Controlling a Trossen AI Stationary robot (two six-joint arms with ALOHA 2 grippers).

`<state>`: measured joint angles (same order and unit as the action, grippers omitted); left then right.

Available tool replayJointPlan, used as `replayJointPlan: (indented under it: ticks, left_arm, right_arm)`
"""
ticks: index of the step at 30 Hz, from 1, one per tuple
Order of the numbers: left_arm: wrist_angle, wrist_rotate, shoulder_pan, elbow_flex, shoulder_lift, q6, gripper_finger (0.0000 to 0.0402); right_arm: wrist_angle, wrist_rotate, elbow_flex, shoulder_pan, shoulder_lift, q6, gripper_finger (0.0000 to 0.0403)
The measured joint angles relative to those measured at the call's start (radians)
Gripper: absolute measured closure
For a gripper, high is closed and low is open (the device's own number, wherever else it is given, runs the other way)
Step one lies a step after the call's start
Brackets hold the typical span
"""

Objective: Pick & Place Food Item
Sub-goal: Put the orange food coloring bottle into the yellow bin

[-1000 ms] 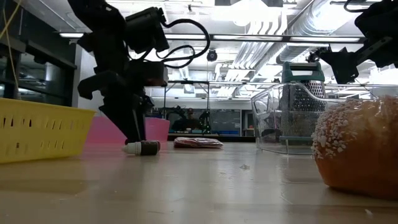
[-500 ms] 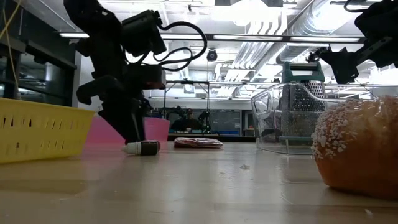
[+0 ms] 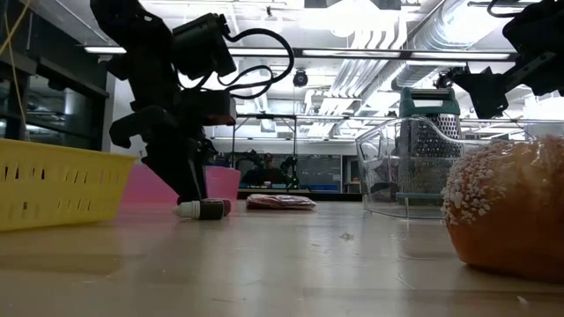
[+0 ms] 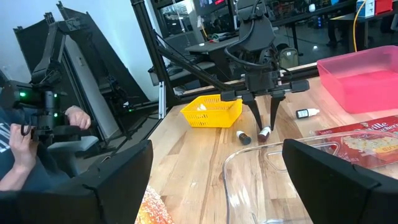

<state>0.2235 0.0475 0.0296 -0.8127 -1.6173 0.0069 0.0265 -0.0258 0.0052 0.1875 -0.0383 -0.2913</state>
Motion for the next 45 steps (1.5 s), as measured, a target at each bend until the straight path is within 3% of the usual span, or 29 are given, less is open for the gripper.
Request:
replayJointPlan:
  ticks: [25, 35, 45]
  left_arm:
    - [-0.006, -0.021, 0.015, 0.010, 0.000, 0.004, 0.0319]
    - [-0.004, -0.023, 0.015, 0.012, -0.001, 0.000, 0.0395]
    - [-0.004, -0.019, 0.015, 0.012, -0.001, -0.008, 0.0400]
  right_arm:
    - [0.000, 0.000, 0.000, 0.000, 0.000, 0.000, 0.0055]
    - [0.000, 0.000, 0.000, 0.000, 0.000, 0.000, 0.0055]
    - [0.000, 0.000, 0.000, 0.000, 0.000, 0.000, 0.0055]
